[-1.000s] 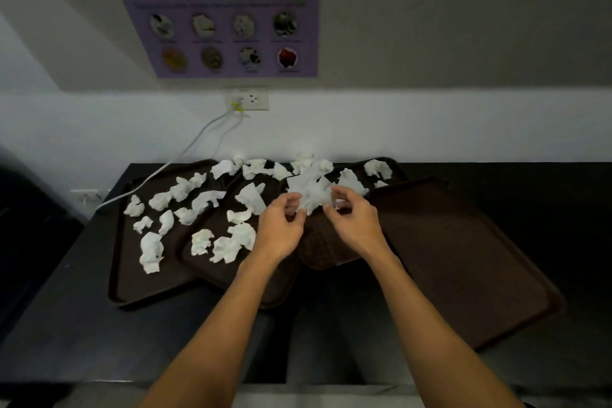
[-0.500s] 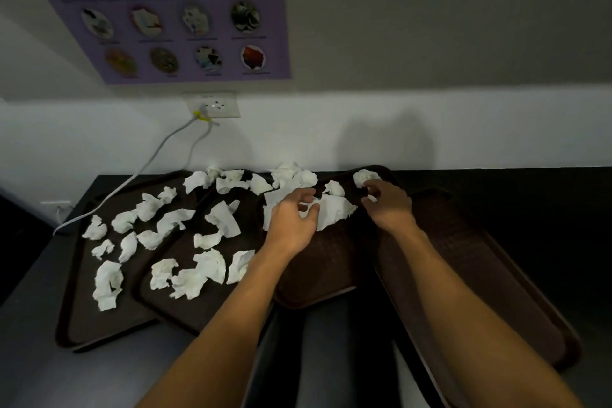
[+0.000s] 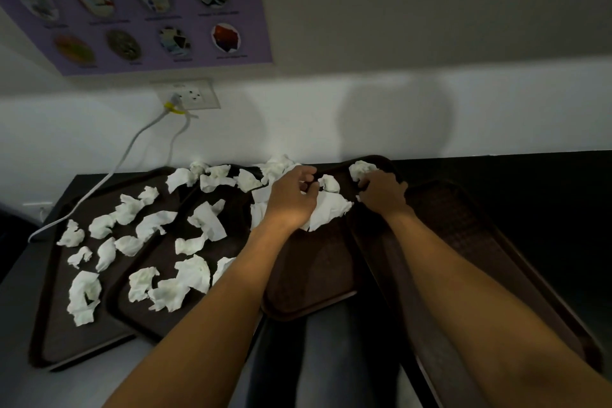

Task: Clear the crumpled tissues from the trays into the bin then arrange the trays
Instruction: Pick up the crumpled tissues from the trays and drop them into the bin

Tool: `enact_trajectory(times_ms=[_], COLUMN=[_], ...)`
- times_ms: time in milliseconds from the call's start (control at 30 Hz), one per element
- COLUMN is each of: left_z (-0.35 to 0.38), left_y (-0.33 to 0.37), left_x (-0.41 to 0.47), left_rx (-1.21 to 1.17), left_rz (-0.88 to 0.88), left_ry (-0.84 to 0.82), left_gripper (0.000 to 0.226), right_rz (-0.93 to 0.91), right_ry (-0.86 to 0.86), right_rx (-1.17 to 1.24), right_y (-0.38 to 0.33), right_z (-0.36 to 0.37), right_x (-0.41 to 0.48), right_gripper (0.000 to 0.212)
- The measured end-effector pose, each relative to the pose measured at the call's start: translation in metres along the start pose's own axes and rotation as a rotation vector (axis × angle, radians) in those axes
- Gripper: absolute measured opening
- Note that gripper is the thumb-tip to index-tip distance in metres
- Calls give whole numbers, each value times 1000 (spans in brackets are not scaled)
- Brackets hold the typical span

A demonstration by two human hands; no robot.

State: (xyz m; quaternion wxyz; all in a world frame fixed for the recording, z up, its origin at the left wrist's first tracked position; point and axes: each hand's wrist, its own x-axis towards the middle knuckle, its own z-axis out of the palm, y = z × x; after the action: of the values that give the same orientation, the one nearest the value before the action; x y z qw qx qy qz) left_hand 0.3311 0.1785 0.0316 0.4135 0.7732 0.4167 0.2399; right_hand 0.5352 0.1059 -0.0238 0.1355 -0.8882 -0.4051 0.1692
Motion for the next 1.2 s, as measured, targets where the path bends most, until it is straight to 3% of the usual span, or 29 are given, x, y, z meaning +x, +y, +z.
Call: enact_trajectory(times_ms=[100, 267, 600, 800, 900, 1200], left_z=[5, 17, 56, 68, 70, 35], left_y=[0, -5, -18, -27, -29, -18], left_x=[15, 39, 89, 92, 90, 58], left_rx=[8, 61, 548, 688, 650, 187], left_rz=[-1, 55, 106, 133, 169, 189], left_ry=[-27, -55, -269, -240, -187, -18], left_gripper=[30, 28, 34, 29, 21, 19], right_rz=[-13, -93, -88, -57, -39, -21], right_ry=[100, 367, 406, 384, 371, 396], right_rx=[68, 458, 543, 524, 540, 613], right_y=[-1, 5, 19, 26, 26, 10], right_z=[5, 0, -10, -12, -12, -21], right_x=[5, 4, -16, -23, -27, -47], right_gripper=[17, 6, 14, 18, 18, 8])
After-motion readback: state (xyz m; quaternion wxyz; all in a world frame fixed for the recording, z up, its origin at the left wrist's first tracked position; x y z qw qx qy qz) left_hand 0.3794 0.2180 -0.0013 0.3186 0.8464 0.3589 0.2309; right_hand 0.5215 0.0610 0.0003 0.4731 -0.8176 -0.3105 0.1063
